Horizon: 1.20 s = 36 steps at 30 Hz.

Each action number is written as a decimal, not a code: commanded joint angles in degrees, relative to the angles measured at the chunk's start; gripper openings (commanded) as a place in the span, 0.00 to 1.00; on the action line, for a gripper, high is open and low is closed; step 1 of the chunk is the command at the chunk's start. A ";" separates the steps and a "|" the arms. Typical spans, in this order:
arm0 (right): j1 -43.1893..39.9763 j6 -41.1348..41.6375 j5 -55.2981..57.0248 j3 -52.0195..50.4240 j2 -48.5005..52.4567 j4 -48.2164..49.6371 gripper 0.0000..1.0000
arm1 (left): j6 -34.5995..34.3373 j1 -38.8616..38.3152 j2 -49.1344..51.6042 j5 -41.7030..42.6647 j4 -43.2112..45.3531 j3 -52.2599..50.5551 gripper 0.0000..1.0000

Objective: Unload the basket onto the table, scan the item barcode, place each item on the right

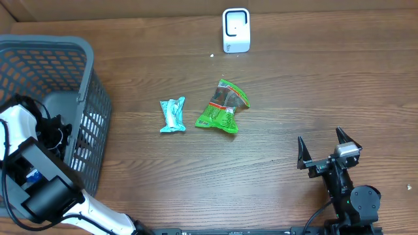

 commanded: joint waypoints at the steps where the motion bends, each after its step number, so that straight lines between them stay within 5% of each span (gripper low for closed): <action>1: -0.24 -0.02 -0.15 -0.50 -0.50 0.33 1.00 | 0.37 -0.42 1.75 -0.09 1.95 -2.16 0.68; 8: -0.24 -0.02 -0.15 -0.50 -0.50 0.33 1.00 | -1.14 -0.39 1.79 -0.09 5.55 -3.98 0.04; 16: -0.24 -0.02 -0.15 -0.50 -0.50 0.33 1.00 | -3.80 -0.37 1.77 0.02 4.42 -1.55 0.04; 28: -0.24 -0.02 -0.15 -0.50 -0.50 0.33 1.00 | -5.03 -0.39 1.64 3.45 -11.91 23.26 0.04; 36: -0.24 -0.02 -0.15 -0.50 -0.50 0.33 1.00 | -5.18 -0.76 -0.17 6.47 -14.19 27.98 0.04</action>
